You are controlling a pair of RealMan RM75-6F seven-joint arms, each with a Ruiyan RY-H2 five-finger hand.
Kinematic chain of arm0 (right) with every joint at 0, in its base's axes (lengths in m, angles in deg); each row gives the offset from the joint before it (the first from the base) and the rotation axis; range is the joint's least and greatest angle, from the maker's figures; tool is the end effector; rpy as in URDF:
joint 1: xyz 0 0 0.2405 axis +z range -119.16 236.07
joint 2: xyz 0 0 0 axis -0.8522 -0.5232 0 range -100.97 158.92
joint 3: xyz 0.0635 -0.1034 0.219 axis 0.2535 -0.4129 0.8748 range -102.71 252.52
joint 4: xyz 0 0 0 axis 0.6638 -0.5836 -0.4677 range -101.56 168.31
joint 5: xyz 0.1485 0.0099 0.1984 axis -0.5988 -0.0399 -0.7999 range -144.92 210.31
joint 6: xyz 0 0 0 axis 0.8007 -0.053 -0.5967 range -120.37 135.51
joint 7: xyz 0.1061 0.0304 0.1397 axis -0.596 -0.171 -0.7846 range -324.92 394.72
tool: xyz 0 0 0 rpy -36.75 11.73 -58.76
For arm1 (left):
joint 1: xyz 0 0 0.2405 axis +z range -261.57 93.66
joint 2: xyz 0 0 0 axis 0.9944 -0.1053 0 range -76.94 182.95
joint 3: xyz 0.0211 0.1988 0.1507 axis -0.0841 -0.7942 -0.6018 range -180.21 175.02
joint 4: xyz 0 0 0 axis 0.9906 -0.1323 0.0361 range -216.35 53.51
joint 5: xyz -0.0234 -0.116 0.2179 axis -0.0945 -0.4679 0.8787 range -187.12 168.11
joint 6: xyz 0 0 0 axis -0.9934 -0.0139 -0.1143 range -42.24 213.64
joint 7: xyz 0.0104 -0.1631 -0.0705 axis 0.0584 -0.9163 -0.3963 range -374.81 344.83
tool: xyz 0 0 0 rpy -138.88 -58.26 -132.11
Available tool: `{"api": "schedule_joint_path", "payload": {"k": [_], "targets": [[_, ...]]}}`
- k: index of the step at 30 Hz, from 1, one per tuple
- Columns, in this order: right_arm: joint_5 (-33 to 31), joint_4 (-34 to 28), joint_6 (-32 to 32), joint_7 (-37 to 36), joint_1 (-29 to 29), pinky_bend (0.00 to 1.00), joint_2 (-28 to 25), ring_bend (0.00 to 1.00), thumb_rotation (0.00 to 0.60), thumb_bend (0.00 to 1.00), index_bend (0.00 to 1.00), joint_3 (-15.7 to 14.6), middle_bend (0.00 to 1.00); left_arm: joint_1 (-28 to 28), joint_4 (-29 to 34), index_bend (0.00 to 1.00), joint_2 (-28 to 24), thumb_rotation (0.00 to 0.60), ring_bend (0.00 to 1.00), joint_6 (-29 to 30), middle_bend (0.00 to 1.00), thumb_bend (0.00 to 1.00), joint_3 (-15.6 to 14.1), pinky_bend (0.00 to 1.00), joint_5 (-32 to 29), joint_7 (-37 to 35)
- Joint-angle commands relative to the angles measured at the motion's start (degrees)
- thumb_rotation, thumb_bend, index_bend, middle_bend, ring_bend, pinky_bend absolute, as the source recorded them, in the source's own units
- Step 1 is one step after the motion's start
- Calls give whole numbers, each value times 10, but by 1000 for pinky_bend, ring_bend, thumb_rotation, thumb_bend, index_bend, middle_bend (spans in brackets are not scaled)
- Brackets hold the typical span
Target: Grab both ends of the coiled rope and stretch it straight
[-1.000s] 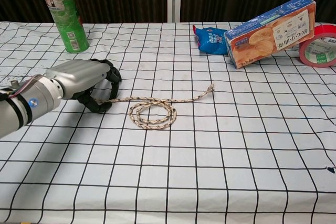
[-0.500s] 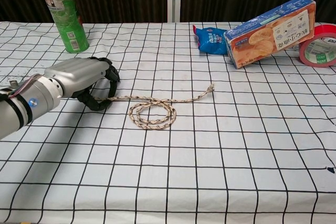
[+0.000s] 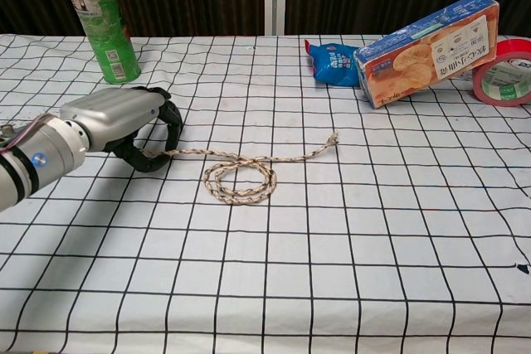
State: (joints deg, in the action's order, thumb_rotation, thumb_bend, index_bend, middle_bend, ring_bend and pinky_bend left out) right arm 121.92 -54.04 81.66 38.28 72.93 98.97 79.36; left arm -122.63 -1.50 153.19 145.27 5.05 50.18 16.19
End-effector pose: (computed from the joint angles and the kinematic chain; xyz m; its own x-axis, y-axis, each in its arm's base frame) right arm -0.2871 -0.2742 0.0664 0.4623 -0.0866 0.8825 -0.8728 -0.2199 0.4357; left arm -0.1467 0.3399 -0.1219 0.5027 0.2872 0.8153 0.8525 -0.3209 -0.4126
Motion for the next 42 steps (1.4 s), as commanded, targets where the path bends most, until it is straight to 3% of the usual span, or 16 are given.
{"api": "schedule_joint_path", "payload": {"k": [1,9,17,25,42], "targets": [[11,-21,-46,28,41,0,20,0,600,268,155,3,0,1,-1,602,-1,600,0,0,234,441,0,60,1,-3],[-5,-32,-111,39,95,0,54,0,600,268,228,15,34,4,12,613,-7,600,1,5,238,443,-3,60,6,-2],[-14,9,-143,5,139,0,104,0,600,270,299,26,39,4,13,618,-6,600,2,8,239,443,-2,60,6,-1],[-52,45,-190,-38,175,0,148,0,600,277,318,36,32,6,15,626,-10,600,2,12,242,452,1,60,5,-5],[-60,128,-242,-147,238,0,209,0,600,292,337,41,35,16,35,628,-38,600,2,17,244,455,-1,60,11,-15]]}}
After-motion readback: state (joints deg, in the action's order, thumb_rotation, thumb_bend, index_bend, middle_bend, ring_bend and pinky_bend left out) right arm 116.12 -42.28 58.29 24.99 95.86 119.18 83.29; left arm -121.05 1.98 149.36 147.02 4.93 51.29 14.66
